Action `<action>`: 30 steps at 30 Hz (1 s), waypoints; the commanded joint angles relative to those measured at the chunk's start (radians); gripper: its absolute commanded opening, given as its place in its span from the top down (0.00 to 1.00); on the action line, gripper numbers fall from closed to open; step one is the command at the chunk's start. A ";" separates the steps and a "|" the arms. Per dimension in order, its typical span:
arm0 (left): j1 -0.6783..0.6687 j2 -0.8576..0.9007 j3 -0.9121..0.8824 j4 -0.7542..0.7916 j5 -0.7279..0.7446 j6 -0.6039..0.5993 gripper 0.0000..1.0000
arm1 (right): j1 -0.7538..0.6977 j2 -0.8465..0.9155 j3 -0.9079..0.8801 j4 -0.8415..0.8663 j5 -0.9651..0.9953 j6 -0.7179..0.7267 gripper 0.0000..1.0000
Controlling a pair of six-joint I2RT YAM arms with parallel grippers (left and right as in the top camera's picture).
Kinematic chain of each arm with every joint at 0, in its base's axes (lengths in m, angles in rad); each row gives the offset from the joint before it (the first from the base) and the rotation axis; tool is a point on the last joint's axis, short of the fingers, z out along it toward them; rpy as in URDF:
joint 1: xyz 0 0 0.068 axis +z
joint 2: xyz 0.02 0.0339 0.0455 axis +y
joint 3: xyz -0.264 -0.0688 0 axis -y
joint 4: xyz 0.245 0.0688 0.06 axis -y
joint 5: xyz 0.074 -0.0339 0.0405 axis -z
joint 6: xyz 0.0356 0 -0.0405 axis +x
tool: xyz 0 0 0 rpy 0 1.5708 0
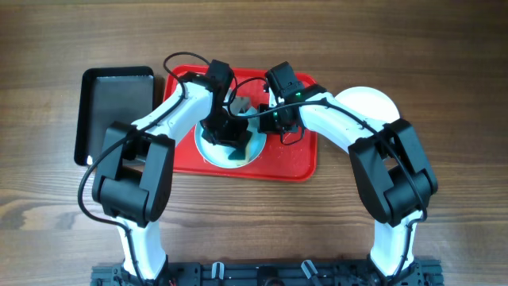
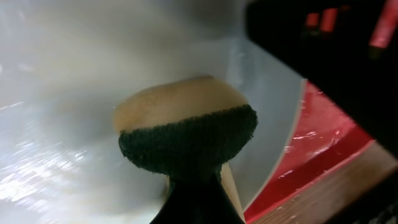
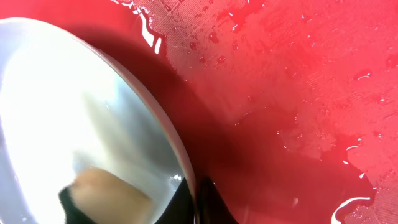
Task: Clean dirty plates on tray and stack at the side
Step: 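Scrub the held plate's surface with the sponge in the left gripper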
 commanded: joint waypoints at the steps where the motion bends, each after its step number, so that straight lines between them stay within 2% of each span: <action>1: -0.013 0.017 -0.014 0.048 0.099 0.029 0.96 | -0.003 0.029 -0.022 0.000 0.038 0.013 0.96; 5: -0.006 0.017 -0.014 0.163 0.079 -0.078 0.96 | -0.003 0.029 -0.022 -0.001 0.029 0.013 0.96; 8: 0.001 0.017 -0.014 0.246 -0.035 -0.221 0.96 | -0.003 0.029 -0.022 -0.002 0.029 0.013 0.96; 11: 0.010 0.017 -0.014 0.311 -0.216 -0.373 0.96 | -0.003 0.029 -0.022 -0.002 0.029 0.013 0.96; 13: 0.014 0.017 -0.014 0.329 -0.323 -0.434 0.96 | -0.003 0.029 -0.025 0.000 0.030 0.016 0.96; 19: 0.029 0.017 -0.014 0.276 -0.729 -0.613 0.96 | -0.003 0.033 -0.026 0.001 0.030 0.034 0.95; 21: 0.036 0.017 -0.014 0.238 -0.801 -0.642 0.96 | -0.006 0.033 -0.026 0.003 0.030 0.035 0.96; 26: 0.051 0.017 -0.014 0.134 -0.822 -0.639 0.96 | -0.019 0.033 -0.026 0.003 0.021 0.038 0.96; 30: 0.050 0.017 -0.014 0.019 -0.755 -0.524 0.96 | -0.026 0.033 -0.027 0.002 0.012 0.037 0.95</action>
